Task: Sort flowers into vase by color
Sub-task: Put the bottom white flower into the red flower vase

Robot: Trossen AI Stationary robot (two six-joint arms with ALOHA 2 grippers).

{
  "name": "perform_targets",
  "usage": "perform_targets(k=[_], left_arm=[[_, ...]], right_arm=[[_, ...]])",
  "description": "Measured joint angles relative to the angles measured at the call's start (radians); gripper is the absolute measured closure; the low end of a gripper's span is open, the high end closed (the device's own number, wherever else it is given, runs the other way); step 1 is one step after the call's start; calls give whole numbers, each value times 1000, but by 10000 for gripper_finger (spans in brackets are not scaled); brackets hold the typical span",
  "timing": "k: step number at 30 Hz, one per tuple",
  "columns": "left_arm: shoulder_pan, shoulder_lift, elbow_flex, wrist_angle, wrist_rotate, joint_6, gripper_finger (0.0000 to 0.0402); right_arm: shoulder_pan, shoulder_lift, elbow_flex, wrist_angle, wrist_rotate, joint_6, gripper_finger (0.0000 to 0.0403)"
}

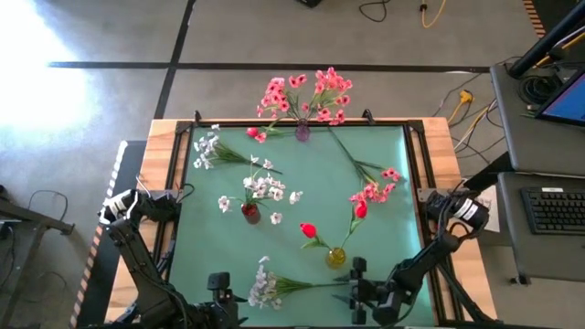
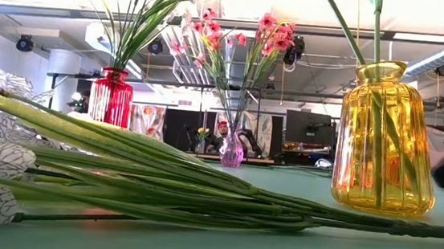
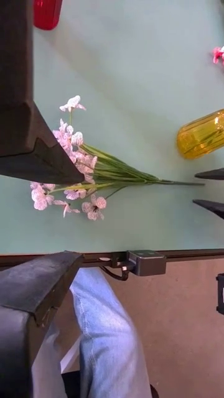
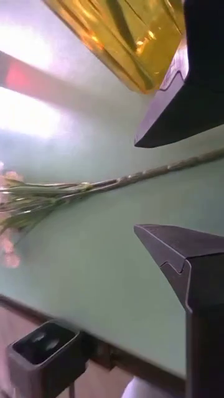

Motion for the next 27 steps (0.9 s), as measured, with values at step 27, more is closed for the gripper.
perform_targets(k=[27], left_arm=[[6, 0, 0, -1, -12, 1, 229]], right_arm=[[-97, 120, 80, 72, -114, -131, 333]])
